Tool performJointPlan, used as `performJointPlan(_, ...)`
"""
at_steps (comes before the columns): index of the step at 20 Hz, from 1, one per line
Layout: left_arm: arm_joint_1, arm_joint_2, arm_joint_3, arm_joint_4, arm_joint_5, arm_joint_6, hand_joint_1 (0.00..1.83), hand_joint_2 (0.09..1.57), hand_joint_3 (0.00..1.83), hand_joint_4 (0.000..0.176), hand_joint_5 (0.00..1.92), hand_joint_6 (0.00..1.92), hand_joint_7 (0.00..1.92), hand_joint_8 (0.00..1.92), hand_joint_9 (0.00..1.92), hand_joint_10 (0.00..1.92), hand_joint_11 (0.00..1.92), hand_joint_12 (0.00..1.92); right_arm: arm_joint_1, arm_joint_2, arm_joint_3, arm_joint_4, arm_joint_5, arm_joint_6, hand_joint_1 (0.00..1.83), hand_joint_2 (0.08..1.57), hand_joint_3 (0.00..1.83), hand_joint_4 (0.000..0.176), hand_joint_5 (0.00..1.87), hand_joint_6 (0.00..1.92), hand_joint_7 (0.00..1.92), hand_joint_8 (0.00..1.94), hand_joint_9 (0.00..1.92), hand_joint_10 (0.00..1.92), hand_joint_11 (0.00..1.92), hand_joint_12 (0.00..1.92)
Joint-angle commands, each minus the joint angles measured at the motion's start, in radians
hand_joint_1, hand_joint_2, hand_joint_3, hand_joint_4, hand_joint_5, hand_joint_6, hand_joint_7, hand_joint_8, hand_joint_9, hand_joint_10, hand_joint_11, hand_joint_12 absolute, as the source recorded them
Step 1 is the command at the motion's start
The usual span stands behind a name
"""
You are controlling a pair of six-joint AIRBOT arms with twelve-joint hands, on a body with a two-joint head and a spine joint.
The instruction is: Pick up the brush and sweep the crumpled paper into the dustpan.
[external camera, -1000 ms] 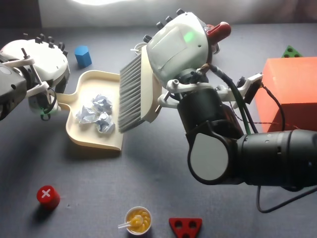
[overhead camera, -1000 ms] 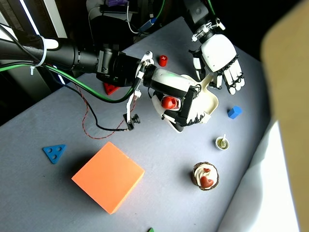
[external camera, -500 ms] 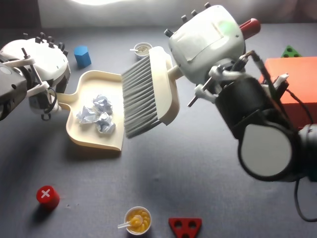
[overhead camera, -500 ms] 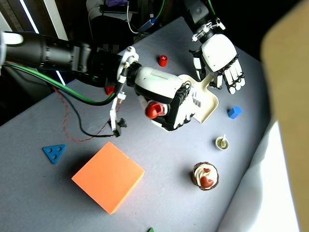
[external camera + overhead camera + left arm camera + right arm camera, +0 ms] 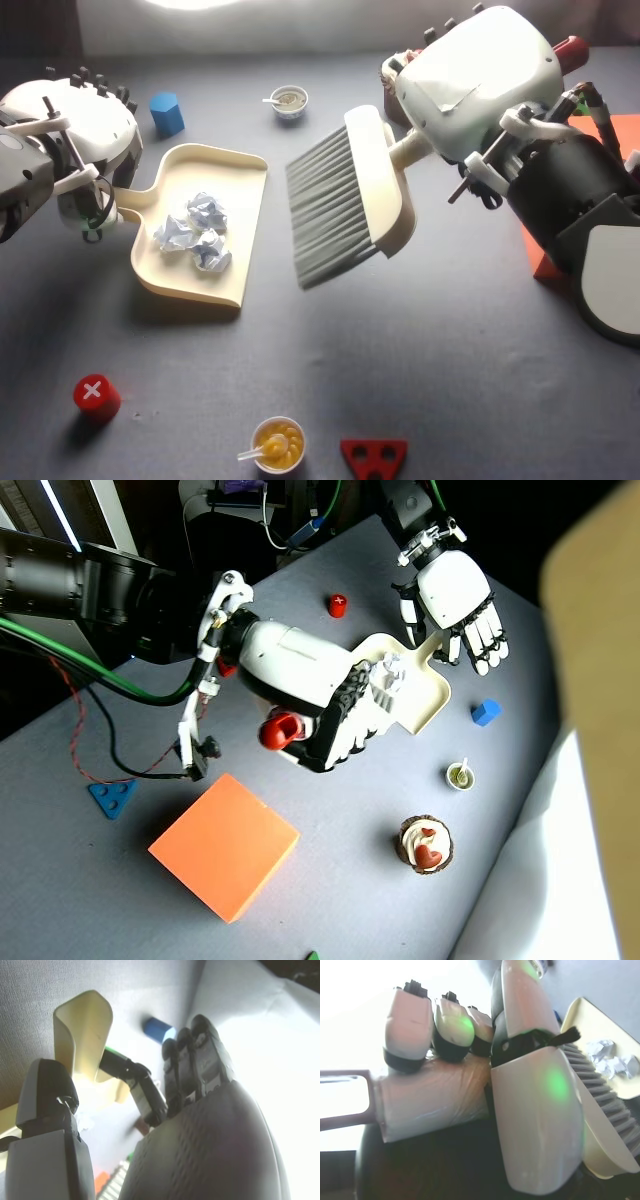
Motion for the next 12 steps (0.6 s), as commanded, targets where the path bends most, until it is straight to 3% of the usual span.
performJointPlan(1, -0.006, 0.003, 0.003, 0.045, -0.073, 0.008, 1.02, 1.14, 0.00, 0.130, 0.93, 1.05, 0.24, 0.00, 0.19, 0.00, 0.19, 0.03, 0.023, 0.010, -0.005, -0.088, -0.063, 0.000, 1.56, 1.19, 0.00, 0.148, 0.94, 1.92, 1.24, 1.94, 1.45, 1.92, 1.56, 1.92)
performJointPlan(2, -0.006, 0.003, 0.003, 0.046, -0.073, 0.008, 1.01, 1.14, 0.00, 0.150, 0.93, 1.06, 0.25, 0.00, 0.19, 0.00, 0.19, 0.03, 0.025, 0.013, -0.008, -0.088, -0.059, 0.000, 1.55, 1.19, 0.00, 0.148, 0.94, 1.92, 1.24, 1.94, 1.45, 1.92, 1.55, 1.92)
performJointPlan(4, -0.006, 0.003, 0.003, 0.045, -0.074, 0.008, 1.00, 1.14, 0.00, 0.152, 0.91, 1.08, 0.23, 0.00, 0.18, 0.00, 0.18, 0.02, 0.027, 0.019, -0.011, -0.088, -0.054, 0.000, 1.57, 1.19, 0.00, 0.148, 0.94, 1.92, 1.23, 1.94, 1.44, 1.92, 1.56, 1.92)
performJointPlan(5, -0.007, 0.003, 0.003, 0.045, -0.075, 0.008, 0.95, 1.11, 0.00, 0.028, 0.80, 0.14, 0.20, 0.00, 0.14, 0.00, 0.15, 0.02, 0.028, 0.022, -0.012, -0.089, -0.054, 0.000, 1.55, 1.20, 0.00, 0.146, 0.94, 1.92, 1.23, 1.94, 1.44, 1.92, 1.55, 1.92)
performJointPlan(6, -0.007, 0.003, 0.003, 0.045, -0.076, 0.008, 0.95, 1.11, 0.00, 0.028, 0.80, 0.14, 0.20, 0.00, 0.14, 0.00, 0.15, 0.02, 0.028, 0.023, -0.012, -0.091, -0.054, 0.000, 1.55, 1.20, 0.00, 0.146, 0.94, 1.92, 1.23, 1.94, 1.44, 1.92, 1.55, 1.92)
performJointPlan(7, -0.007, 0.003, 0.003, 0.045, -0.076, 0.008, 0.86, 1.11, 0.00, 0.063, 0.72, 0.02, 0.20, 0.00, 0.16, 0.00, 0.16, 0.02, 0.028, 0.025, -0.012, -0.094, -0.055, 0.000, 1.56, 1.20, 0.00, 0.146, 0.94, 1.92, 1.24, 1.94, 1.44, 1.92, 1.54, 1.92)
performJointPlan(10, -0.007, 0.003, 0.003, 0.045, -0.077, 0.008, 0.88, 1.10, 0.00, 0.054, 0.70, 0.01, 0.22, 0.01, 0.17, 0.01, 0.15, 0.02, 0.028, 0.025, -0.012, -0.094, -0.056, 0.000, 1.54, 1.21, 0.00, 0.143, 0.92, 1.92, 1.23, 1.94, 1.43, 1.92, 1.53, 1.92)
performJointPlan(11, -0.007, 0.003, 0.003, 0.045, -0.077, 0.008, 0.90, 1.08, 0.00, 0.059, 0.65, 0.00, 0.23, 0.01, 0.19, 0.01, 0.14, 0.01, 0.028, 0.025, -0.012, -0.094, -0.056, 0.000, 1.55, 1.21, 0.00, 0.141, 0.92, 1.92, 1.23, 1.94, 1.43, 1.92, 1.53, 1.92)
performJointPlan(12, -0.008, 0.003, 0.003, 0.045, -0.078, 0.008, 0.90, 1.07, 0.00, 0.051, 0.64, 0.00, 0.23, 0.01, 0.19, 0.01, 0.13, 0.01, 0.028, 0.025, -0.012, -0.094, -0.055, 0.000, 1.52, 1.21, 0.00, 0.129, 0.91, 1.92, 1.19, 1.94, 1.40, 1.92, 1.52, 1.92)
